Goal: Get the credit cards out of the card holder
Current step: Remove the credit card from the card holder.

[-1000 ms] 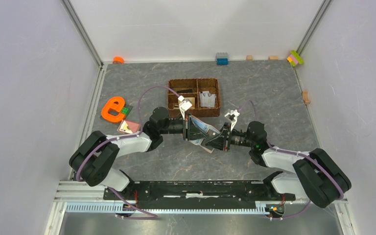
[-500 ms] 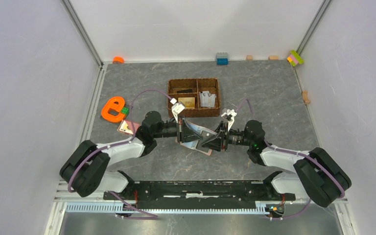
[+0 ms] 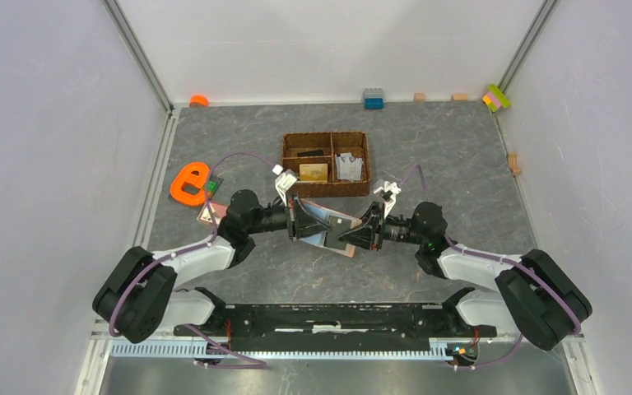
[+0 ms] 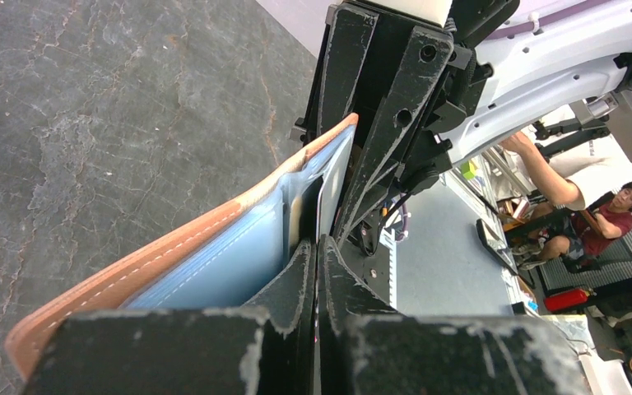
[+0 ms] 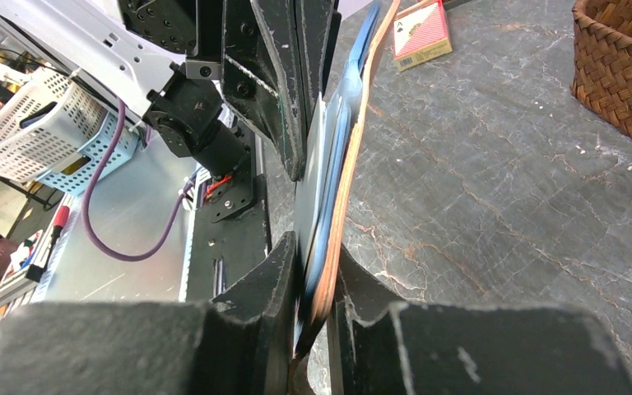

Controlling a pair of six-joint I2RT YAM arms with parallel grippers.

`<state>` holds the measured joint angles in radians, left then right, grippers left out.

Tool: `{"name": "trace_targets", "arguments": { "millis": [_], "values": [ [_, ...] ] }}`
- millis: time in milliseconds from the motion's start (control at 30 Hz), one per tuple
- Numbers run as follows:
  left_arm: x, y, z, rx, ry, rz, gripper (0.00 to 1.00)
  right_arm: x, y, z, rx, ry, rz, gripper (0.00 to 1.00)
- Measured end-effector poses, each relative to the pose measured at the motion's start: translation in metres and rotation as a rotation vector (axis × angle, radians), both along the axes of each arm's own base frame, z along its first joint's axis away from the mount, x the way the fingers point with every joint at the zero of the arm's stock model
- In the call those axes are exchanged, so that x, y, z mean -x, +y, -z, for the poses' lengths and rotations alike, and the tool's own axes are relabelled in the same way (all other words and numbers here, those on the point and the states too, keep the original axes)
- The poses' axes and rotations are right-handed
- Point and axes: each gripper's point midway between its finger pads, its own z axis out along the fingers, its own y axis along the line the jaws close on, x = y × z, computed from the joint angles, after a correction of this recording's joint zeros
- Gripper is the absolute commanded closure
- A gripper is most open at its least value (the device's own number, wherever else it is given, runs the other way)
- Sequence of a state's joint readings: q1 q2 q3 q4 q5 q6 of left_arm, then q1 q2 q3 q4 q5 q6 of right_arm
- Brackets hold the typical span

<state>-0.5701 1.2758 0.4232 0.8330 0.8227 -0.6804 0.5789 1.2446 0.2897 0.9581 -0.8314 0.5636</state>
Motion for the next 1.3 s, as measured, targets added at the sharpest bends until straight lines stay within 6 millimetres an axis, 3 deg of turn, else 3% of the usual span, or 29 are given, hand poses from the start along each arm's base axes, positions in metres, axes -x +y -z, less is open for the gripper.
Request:
{"name": "trace_targets", "arguments": {
  "millis": [333, 567, 967, 1033, 1133, 1300],
  "values": [
    [0.002, 0.008, -0.005, 0.014, -0.018, -0.005, 0.98, 0.0, 0.001, -0.008, -0.028, -0.014, -0.002, 0.89],
    [0.0, 0.013, -0.006, 0.021, -0.022, -0.015, 0.98, -0.003, -0.001, -0.016, -0.056, -0.013, 0.008, 1.0],
    [0.01, 0.006, -0.012, 0.066, -0.029, 0.051, 0.8, 0.0, 0.0, -0.02, -0.104, 0.032, -0.031, 1.0],
    [0.012, 0.006, -0.012, 0.065, -0.028, 0.059, 0.8, 0.0, 0.0, -0.02, -0.106, 0.035, -0.034, 1.0],
    [0.014, 0.006, -0.011, 0.064, -0.027, 0.072, 0.92, 0.002, 0.0, -0.02, -0.106, 0.038, -0.038, 1.0],
    [0.016, 0.006, -0.011, 0.063, -0.028, 0.081, 0.88, 0.003, 0.0, -0.022, -0.112, 0.039, -0.046, 1.0]
  ]
}}
